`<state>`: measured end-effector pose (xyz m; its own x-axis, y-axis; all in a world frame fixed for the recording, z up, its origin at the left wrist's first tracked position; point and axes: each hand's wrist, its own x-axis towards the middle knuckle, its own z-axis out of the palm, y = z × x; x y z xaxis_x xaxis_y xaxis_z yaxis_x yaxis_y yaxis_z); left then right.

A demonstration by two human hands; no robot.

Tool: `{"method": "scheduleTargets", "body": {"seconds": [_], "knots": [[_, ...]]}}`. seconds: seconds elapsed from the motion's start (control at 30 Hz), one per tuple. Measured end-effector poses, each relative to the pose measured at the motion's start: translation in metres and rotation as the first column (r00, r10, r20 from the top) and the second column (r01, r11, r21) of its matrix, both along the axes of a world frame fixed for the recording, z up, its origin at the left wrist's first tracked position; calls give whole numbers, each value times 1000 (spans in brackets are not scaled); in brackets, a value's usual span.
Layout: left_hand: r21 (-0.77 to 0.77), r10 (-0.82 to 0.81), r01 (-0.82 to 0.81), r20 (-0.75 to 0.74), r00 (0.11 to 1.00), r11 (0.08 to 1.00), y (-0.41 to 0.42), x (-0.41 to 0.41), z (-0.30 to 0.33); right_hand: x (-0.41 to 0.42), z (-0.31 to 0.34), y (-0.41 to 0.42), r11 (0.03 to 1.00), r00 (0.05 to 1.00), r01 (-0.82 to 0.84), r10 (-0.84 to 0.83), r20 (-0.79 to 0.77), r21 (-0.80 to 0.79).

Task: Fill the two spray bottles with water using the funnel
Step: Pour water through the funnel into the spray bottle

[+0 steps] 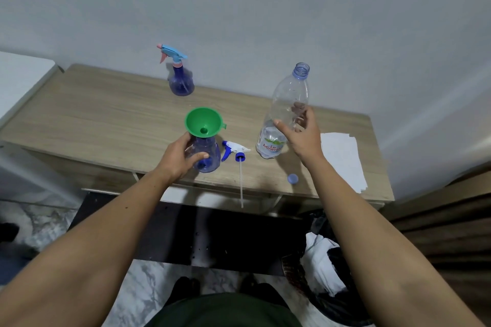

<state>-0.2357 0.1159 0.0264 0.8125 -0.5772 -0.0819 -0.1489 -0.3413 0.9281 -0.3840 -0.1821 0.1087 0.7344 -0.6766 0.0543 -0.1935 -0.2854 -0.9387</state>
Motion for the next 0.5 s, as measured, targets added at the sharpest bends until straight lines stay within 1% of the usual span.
{"method": "scheduleTargets", "body": {"seconds": [0.17, 0.23, 0.37, 0.43, 0.5], "knots": [[-5, 3, -3, -3, 1000, 1000, 3, 2, -5, -6, -5, 4, 1000, 1000, 17, -17, -21, -10], [-10, -5, 5, 9, 1000, 1000, 4, 3, -6, -8, -9, 9, 997, 997, 74, -74, -11, -11], [-15, 1, -1, 29, 1000, 1000, 3, 2, -5, -14, -25, 36, 969, 968, 246, -246, 47, -5], [-17, -4, 4, 32, 999, 1000, 3, 2, -6, -16, -32, 57, 967, 969, 245, -243, 42, -65], [-10, -10, 10, 40, 999, 1000, 4, 3, -7, -15, -35, 79, 972, 979, 202, -196, 65, -117]]}}
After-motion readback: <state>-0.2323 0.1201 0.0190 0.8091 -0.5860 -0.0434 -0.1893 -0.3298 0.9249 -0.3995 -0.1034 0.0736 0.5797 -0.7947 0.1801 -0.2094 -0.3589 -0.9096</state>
